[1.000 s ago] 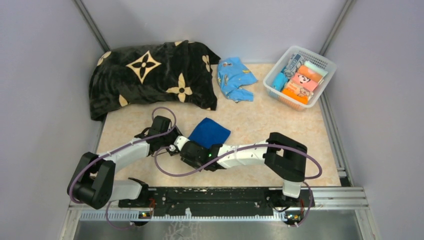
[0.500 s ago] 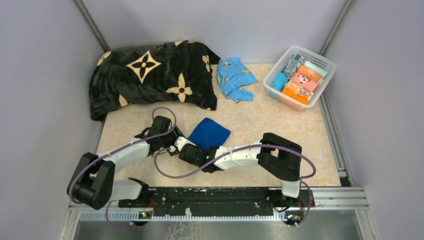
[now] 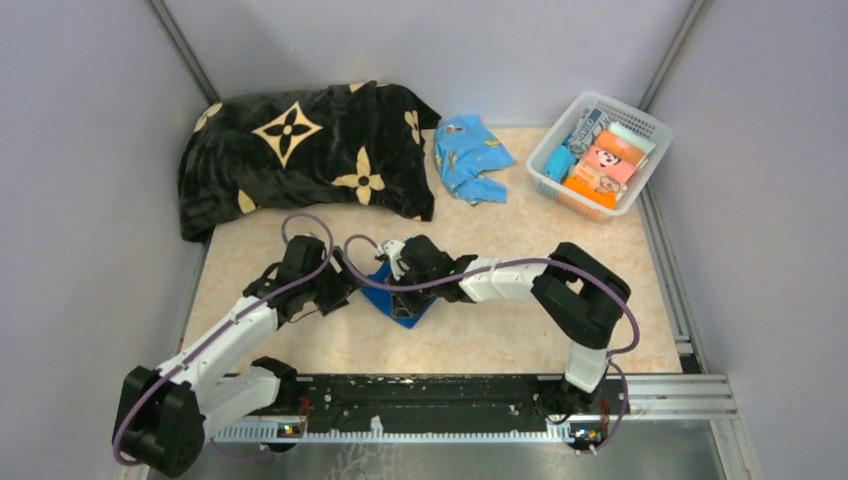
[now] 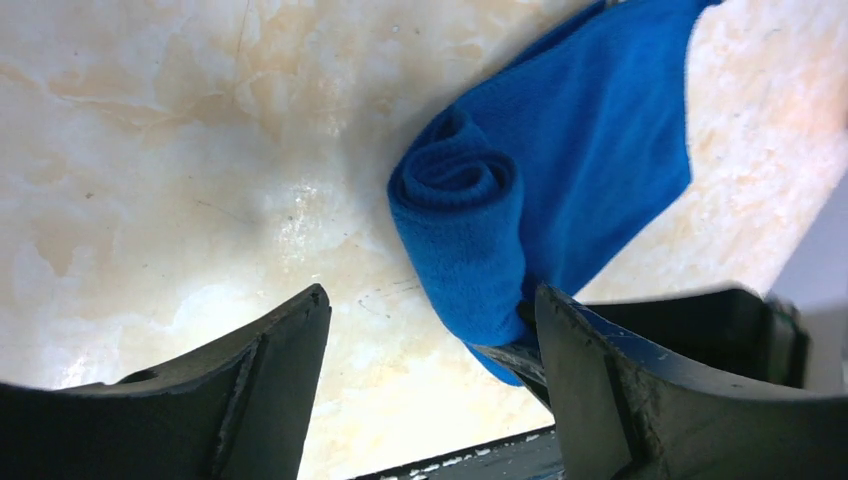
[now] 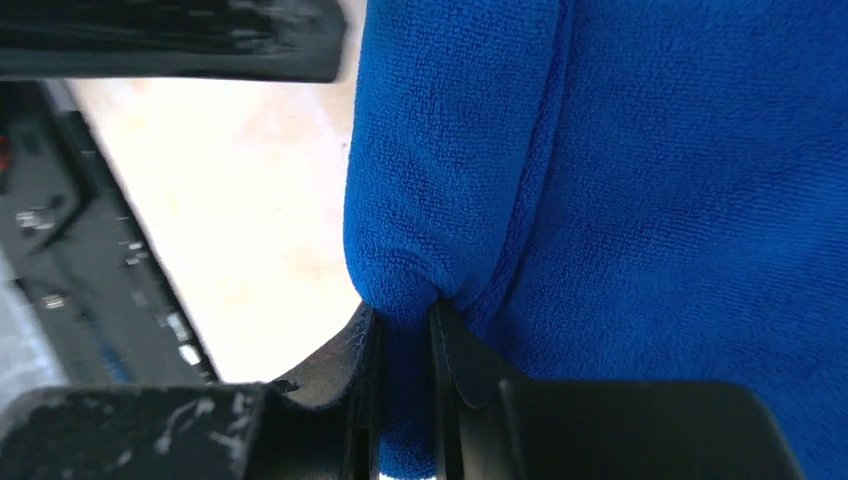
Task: Roll the towels
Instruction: Pick up the towel at the center of the board.
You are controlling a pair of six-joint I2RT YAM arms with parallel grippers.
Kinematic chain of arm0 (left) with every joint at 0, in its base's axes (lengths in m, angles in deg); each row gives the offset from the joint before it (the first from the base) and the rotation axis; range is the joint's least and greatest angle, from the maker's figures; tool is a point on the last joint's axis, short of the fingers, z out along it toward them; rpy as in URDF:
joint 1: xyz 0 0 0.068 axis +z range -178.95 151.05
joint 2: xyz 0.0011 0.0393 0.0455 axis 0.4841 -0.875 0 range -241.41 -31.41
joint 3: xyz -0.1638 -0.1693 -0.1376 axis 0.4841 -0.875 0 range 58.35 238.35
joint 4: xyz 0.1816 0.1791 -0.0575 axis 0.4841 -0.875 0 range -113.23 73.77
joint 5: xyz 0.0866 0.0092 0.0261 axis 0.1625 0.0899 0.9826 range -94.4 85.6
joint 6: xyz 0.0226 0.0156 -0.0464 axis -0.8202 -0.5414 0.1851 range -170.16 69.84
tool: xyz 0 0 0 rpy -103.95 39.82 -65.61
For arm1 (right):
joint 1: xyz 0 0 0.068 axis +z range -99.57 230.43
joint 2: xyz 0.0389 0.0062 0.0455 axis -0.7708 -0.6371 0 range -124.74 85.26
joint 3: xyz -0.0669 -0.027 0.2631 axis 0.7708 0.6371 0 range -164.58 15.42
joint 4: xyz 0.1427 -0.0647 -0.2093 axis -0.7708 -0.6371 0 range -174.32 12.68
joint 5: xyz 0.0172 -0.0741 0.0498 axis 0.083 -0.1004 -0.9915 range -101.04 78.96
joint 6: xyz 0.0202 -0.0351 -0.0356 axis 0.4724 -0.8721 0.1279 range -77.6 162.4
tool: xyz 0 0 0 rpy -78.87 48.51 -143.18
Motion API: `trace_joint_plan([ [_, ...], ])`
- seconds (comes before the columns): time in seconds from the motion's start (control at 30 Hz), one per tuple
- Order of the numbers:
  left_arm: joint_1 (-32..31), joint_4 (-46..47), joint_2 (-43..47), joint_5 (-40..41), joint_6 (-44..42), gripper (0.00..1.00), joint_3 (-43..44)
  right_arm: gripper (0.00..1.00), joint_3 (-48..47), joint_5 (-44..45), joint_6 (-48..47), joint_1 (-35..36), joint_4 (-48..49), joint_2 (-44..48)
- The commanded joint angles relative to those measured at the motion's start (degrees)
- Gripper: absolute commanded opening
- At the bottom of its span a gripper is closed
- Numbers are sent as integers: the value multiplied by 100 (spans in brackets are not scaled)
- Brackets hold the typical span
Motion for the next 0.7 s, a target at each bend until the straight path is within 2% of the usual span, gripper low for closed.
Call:
trace_joint_plan([
  [0.0,38,-354,501,34,-35,82,-159,5,280,-2617,849,-545,735,-514],
  [0.2,33,291,626,-569,-94,83,-456,4,489,-4053,1922,-1271,1814,-1100],
  [0.3,39,616,386,-670,-66,83,-426,5,439,-4346,2110,-1460,1841,-1380],
  [0.5,41,1243,-362,-714,-81,81,-202,5,494,-4661,2635,-1857,2265,-1866],
  [0.67,58,1528,-996,-727,-108,77,56,6,288,-4536,2313,-2052,1607,-1981],
])
